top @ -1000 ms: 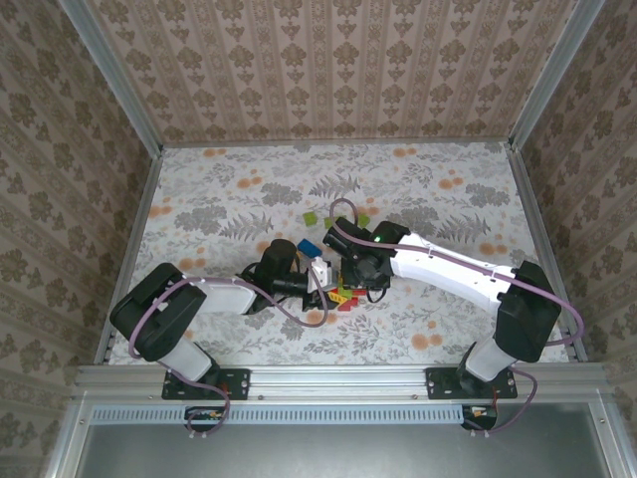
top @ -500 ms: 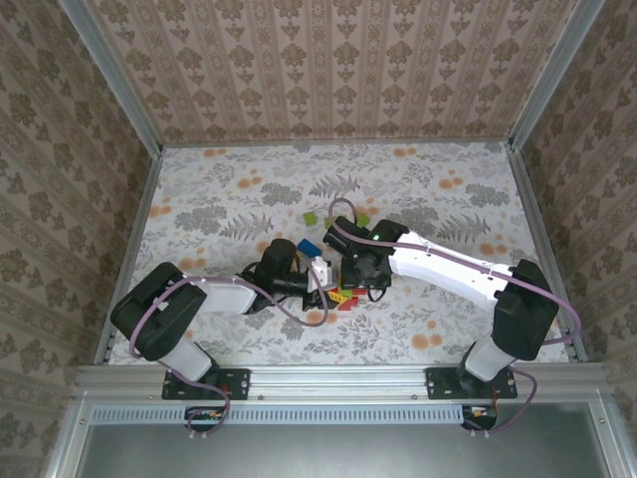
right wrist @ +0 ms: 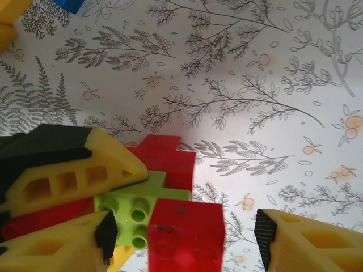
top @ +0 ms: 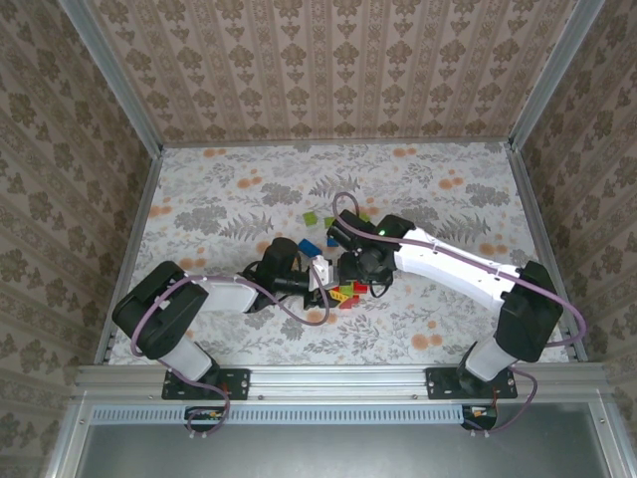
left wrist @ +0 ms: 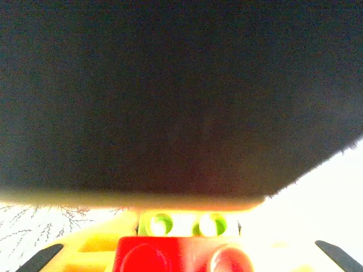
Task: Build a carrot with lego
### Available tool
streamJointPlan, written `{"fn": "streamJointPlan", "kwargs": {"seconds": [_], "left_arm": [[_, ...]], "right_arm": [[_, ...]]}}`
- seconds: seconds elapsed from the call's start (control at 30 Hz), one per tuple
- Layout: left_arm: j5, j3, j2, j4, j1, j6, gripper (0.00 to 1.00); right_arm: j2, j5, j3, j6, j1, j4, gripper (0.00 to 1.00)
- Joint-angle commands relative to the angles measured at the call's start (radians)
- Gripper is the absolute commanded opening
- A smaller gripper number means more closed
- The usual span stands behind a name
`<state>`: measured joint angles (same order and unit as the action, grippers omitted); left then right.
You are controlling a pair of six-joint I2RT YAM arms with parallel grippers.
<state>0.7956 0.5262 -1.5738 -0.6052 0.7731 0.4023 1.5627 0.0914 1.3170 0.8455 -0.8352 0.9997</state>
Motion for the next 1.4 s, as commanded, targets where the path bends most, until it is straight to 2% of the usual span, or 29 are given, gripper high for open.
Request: {"fn": "streamJointPlan", "kwargs": {"seconds": [0.0,0.2,0.3,0.33,0.37,0.57,0.77,1.13,1.2,1.37], "left_arm": [[-0.055,0.001,-0.038,0.101,0.006,0.035,0.45],[-0.039,0.000,-0.030,0.107,0.008,0.038,0.69],[-0.029,-0.010,-0.016,0.100,0.008,0.038,0.89],[-0.026,-0.016,-0.007,0.092,0.008,0.036,0.99],[-0.029,-0.023,0.001,0.079,0.008,0.033,1.00],[-0.039,-0.077,0.040,-0.020,-0.004,0.007,1.00],[0.009,-0.122,0.046,-0.172,-0.050,-0.043,1.00],[0.111,-0.084,-0.049,-0.303,-0.066,-0.114,0.99],[0.120,-0.073,-0.068,-0.303,-0.064,-0.117,0.95],[0.138,-0.050,-0.093,-0.303,-0.058,-0.127,0.77]], "right_arm": [[-0.086,-0.013,0.022,-0.023,0.019,-0.006,0.68],[-0.202,-0.002,-0.011,-0.039,0.061,0.008,0.68],[-0.249,-0.005,-0.050,-0.045,0.085,0.002,0.68],[-0.264,-0.008,-0.064,-0.047,0.093,-0.002,0.68],[-0.279,-0.010,-0.080,-0.049,0.101,-0.005,0.68],[-0.356,-0.032,-0.171,-0.065,0.140,-0.041,0.67],[-0.401,-0.038,-0.232,-0.082,0.161,-0.063,0.66],[-0.448,-0.057,-0.284,-0.113,0.201,-0.085,0.65],[-0.455,-0.063,-0.289,-0.120,0.213,-0.087,0.65],[-0.470,-0.081,-0.309,-0.134,0.239,-0.097,0.63]]}}
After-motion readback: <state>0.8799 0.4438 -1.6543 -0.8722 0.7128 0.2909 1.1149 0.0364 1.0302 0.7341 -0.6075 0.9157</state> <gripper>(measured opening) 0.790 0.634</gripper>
